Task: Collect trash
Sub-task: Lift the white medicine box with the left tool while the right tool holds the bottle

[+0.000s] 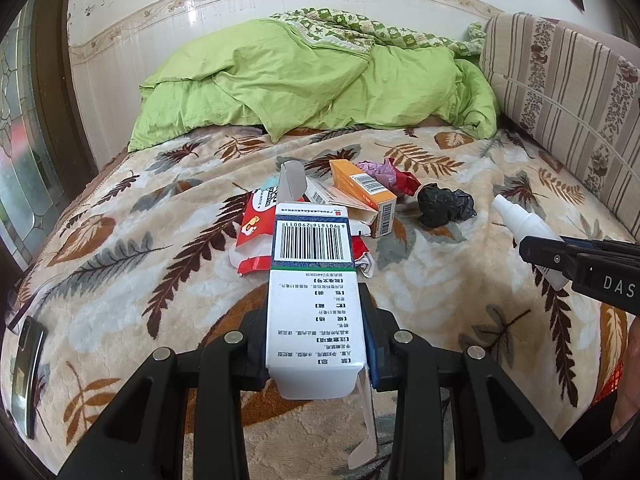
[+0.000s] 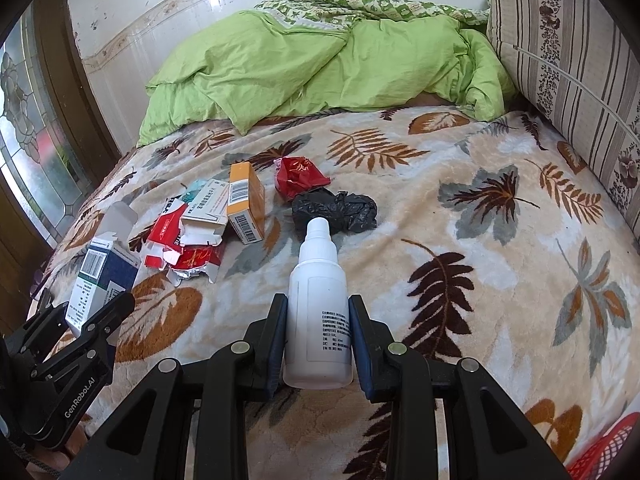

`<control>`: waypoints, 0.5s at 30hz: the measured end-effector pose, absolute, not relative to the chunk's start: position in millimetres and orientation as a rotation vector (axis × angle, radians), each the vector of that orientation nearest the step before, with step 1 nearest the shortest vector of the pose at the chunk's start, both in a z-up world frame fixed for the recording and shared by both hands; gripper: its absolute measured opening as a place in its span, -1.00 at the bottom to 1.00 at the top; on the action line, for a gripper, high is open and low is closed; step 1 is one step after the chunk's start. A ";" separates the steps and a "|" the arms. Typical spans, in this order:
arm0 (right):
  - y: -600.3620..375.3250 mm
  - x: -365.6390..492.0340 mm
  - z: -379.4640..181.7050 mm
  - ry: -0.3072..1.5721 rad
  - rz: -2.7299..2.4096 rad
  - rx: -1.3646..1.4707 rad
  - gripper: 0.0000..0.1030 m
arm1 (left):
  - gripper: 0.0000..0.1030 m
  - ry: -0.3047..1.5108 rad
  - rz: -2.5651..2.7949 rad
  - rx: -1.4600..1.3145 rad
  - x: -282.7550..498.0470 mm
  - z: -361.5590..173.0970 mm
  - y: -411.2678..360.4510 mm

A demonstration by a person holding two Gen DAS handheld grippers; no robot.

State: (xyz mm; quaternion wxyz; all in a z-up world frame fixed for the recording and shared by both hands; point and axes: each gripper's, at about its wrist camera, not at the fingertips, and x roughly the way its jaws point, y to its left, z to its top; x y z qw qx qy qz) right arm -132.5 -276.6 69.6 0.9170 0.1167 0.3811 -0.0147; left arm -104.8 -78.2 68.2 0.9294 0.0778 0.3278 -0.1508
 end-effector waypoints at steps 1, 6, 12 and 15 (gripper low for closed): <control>-277.1 -132.3 69.9 0.783 -0.032 0.244 -0.38 | -0.35 0.671 -0.309 0.161 -105.2 68.2 -80.3; -278.8 -131.9 69.3 0.786 -0.037 0.256 -0.38 | -0.35 0.671 -0.309 0.161 -105.1 68.1 -80.5; -278.5 -132.6 69.4 0.785 -0.042 0.259 -0.38 | -0.35 0.671 -0.308 0.161 -105.5 68.0 -81.1; -278.6 -132.6 69.5 0.785 -0.041 0.260 -0.38 | -0.35 0.670 -0.308 0.161 -106.1 68.3 -81.3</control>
